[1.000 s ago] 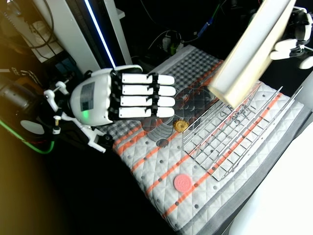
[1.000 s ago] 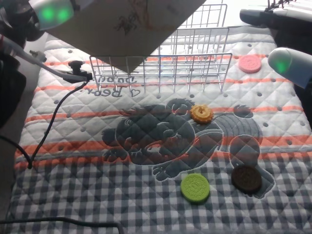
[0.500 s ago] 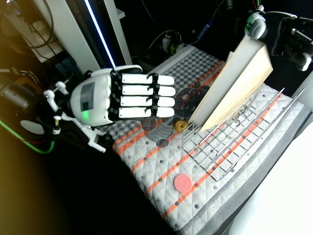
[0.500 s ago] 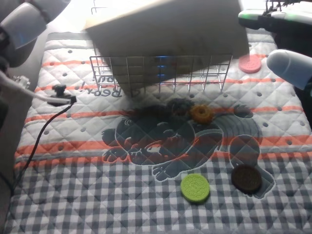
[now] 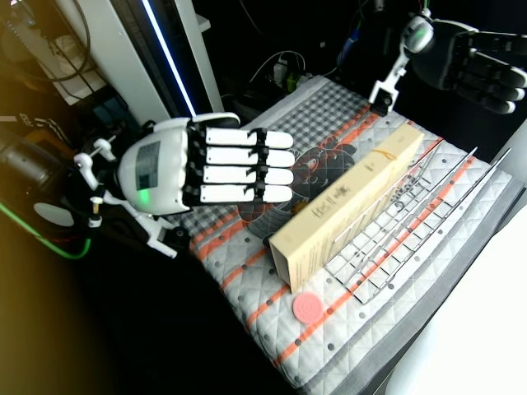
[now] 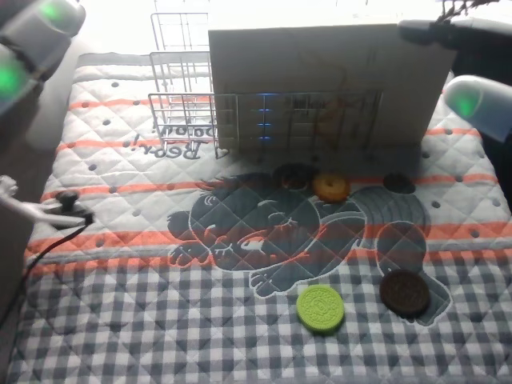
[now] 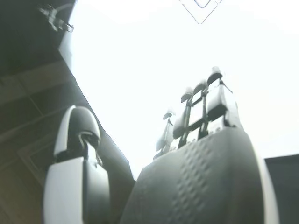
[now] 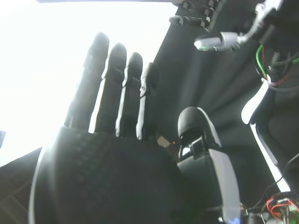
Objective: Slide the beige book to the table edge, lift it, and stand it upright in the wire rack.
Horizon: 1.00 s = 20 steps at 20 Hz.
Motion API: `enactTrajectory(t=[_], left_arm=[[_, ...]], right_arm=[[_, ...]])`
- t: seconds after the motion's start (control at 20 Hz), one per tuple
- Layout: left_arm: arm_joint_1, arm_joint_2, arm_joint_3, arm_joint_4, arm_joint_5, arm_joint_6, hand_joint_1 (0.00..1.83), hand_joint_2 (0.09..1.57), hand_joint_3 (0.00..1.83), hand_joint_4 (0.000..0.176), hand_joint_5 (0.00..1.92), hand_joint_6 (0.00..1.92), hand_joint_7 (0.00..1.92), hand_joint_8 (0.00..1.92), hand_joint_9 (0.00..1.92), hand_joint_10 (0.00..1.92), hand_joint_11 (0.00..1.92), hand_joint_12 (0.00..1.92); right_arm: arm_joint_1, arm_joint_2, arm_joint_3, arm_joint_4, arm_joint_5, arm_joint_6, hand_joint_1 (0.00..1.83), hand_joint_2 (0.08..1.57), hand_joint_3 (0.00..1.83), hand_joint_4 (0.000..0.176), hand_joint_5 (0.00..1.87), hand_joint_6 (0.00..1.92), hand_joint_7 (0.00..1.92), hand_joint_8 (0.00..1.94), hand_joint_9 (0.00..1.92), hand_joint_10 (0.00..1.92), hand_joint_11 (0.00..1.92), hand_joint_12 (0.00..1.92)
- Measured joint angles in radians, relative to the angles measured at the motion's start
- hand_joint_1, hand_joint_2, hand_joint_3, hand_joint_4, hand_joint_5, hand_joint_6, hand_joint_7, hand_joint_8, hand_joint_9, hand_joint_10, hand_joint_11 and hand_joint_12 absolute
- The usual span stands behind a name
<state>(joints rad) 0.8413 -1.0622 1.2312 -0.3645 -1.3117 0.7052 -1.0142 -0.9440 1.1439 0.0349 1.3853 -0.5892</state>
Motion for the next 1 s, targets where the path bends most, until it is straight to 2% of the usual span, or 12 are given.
enactTrajectory(t=[0.1, 0.15, 0.25, 0.35, 0.6, 0.65, 0.7, 0.75, 0.8, 0.9, 0.95, 1.0], left_arm=[[0.027, 0.033, -0.037, 0.014, -0.029, 0.009, 0.27, 1.07, 0.00, 0.176, 0.04, 0.01, 0.03, 0.01, 0.02, 0.01, 0.03, 0.01], [0.054, 0.061, -0.076, 0.033, -0.060, 0.024, 0.21, 1.16, 0.01, 0.176, 0.06, 0.00, 0.02, 0.00, 0.00, 0.00, 0.00, 0.00], [0.093, 0.109, -0.137, 0.073, -0.109, 0.056, 0.20, 1.21, 0.02, 0.176, 0.03, 0.00, 0.00, 0.00, 0.00, 0.00, 0.00, 0.00], [0.120, 0.142, -0.174, 0.109, -0.162, 0.071, 0.25, 1.21, 0.01, 0.176, 0.05, 0.00, 0.00, 0.00, 0.00, 0.00, 0.00, 0.00], [0.219, 0.215, -0.258, 0.125, -0.221, 0.106, 0.34, 1.24, 0.01, 0.176, 0.05, 0.00, 0.00, 0.00, 0.00, 0.00, 0.00, 0.00], [0.228, 0.224, -0.269, 0.118, -0.232, 0.110, 0.30, 1.24, 0.01, 0.130, 0.01, 0.00, 0.00, 0.00, 0.00, 0.00, 0.04, 0.02], [0.234, 0.227, -0.271, 0.119, -0.240, 0.110, 0.27, 1.26, 0.02, 0.108, 0.00, 0.00, 0.00, 0.00, 0.00, 0.00, 0.05, 0.03], [0.235, 0.227, -0.271, 0.121, -0.239, 0.111, 0.26, 1.27, 0.02, 0.105, 0.00, 0.00, 0.00, 0.00, 0.00, 0.00, 0.04, 0.03], [0.235, 0.227, -0.271, 0.123, -0.238, 0.111, 0.23, 1.29, 0.02, 0.089, 0.00, 0.00, 0.00, 0.00, 0.00, 0.00, 0.05, 0.03], [0.235, 0.227, -0.274, 0.123, -0.236, 0.111, 0.22, 1.29, 0.01, 0.092, 0.00, 0.00, 0.00, 0.00, 0.00, 0.00, 0.04, 0.04], [0.238, 0.227, -0.275, 0.124, -0.235, 0.111, 0.23, 1.31, 0.01, 0.087, 0.01, 0.00, 0.00, 0.00, 0.00, 0.00, 0.00, 0.18], [0.243, 0.227, -0.275, 0.122, -0.237, 0.111, 0.23, 1.31, 0.01, 0.087, 0.01, 0.00, 0.00, 0.00, 0.00, 0.00, 0.00, 0.18]], right_arm=[[-0.001, 0.011, -0.019, 0.013, 0.015, -0.023, 0.00, 1.45, 0.00, 0.000, 0.51, 0.00, 0.52, 0.01, 0.50, 0.01, 0.53, 0.02], [-0.013, 0.027, -0.040, 0.026, 0.041, -0.045, 0.02, 1.45, 0.00, 0.000, 0.49, 0.00, 0.51, 0.00, 0.47, 0.00, 0.49, 0.00], [-0.047, 0.044, -0.062, 0.063, 0.101, -0.076, 0.02, 1.44, 0.00, 0.000, 0.47, 0.00, 0.48, 0.00, 0.43, 0.00, 0.42, 0.00], [-0.101, 0.052, -0.073, 0.122, 0.156, -0.078, 0.09, 1.42, 0.00, 0.000, 0.49, 0.00, 0.48, 0.00, 0.42, 0.00, 0.40, 0.00], [-0.245, 0.076, -0.080, 0.361, 0.187, -0.082, 0.07, 1.39, 0.00, 0.000, 0.49, 0.00, 0.44, 0.00, 0.37, 0.00, 0.35, 0.01], [-0.287, 0.082, -0.072, 0.393, 0.176, -0.082, 0.01, 1.38, 0.00, 0.000, 0.47, 0.00, 0.44, 0.01, 0.36, 0.02, 0.34, 0.02], [-0.297, 0.082, -0.059, 0.407, 0.140, -0.082, 0.00, 1.40, 0.00, 0.000, 0.47, 0.00, 0.47, 0.01, 0.39, 0.01, 0.35, 0.02], [-0.288, 0.078, -0.040, 0.417, 0.092, -0.085, 0.00, 1.41, 0.01, 0.000, 0.48, 0.00, 0.48, 0.01, 0.39, 0.00, 0.34, 0.01], [-0.262, 0.066, -0.017, 0.418, 0.051, -0.085, 0.00, 1.40, 0.00, 0.000, 0.48, 0.00, 0.47, 0.00, 0.37, 0.00, 0.33, 0.01], [-0.191, 0.022, 0.036, 0.417, -0.030, -0.085, 0.02, 1.40, 0.00, 0.000, 0.47, 0.00, 0.44, 0.00, 0.37, 0.00, 0.35, 0.01], [-0.149, -0.005, 0.061, 0.396, -0.094, -0.085, 0.04, 1.36, 0.00, 0.000, 0.48, 0.00, 0.43, 0.00, 0.37, 0.00, 0.37, 0.02], [-0.126, -0.021, 0.078, 0.373, -0.129, -0.085, 0.04, 1.36, 0.00, 0.000, 0.48, 0.00, 0.43, 0.00, 0.37, 0.00, 0.37, 0.02]])
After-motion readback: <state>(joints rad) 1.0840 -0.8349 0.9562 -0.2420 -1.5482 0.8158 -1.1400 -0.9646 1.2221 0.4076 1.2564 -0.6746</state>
